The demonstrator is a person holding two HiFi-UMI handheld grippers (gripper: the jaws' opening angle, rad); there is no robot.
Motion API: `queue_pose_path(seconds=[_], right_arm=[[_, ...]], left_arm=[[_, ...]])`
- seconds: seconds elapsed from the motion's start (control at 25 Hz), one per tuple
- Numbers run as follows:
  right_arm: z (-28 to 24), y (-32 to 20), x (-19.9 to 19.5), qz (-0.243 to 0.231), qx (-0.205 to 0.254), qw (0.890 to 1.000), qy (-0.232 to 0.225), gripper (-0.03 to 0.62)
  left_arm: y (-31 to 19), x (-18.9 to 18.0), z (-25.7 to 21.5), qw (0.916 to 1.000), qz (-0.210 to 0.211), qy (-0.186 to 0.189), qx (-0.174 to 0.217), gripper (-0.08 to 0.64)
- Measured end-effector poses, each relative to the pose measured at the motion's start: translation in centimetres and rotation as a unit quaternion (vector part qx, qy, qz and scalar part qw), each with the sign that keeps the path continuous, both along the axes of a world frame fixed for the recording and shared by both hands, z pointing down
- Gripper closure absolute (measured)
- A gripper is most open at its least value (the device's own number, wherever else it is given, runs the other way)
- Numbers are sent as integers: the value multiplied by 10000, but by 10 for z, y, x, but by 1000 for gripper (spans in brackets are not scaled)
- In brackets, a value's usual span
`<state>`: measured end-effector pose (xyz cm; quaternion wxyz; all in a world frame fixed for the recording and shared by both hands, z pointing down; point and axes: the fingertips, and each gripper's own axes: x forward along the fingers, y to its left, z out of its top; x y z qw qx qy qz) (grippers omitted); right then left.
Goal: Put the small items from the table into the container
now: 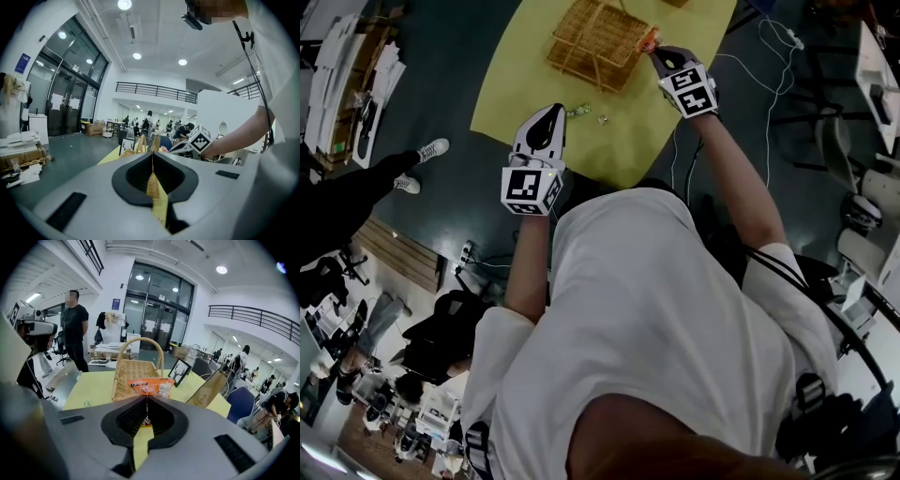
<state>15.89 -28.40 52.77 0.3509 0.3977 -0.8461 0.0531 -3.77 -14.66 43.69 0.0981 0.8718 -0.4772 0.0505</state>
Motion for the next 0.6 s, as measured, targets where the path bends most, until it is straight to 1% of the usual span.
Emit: queue_pose_path(seconds=[0.16, 0.28, 0.44, 0.6], right_arm=[[-10, -15, -12, -110, 86, 9999, -29, 572], [-12, -30, -25, -187, 82, 9998, -70, 572], [-13, -40, -50, -374, -71, 9991, -158, 572], [-4, -54, -68, -599, -217, 9979, -92, 572]], left_arm=[[-9, -2, -2, 10000, -59, 41, 28, 551], [-17, -11, -5, 9999, -115, 46, 54, 551], [-22, -22, -7, 9998, -188, 38, 58, 551], [-30, -30, -6, 9996, -272, 49, 7, 551]])
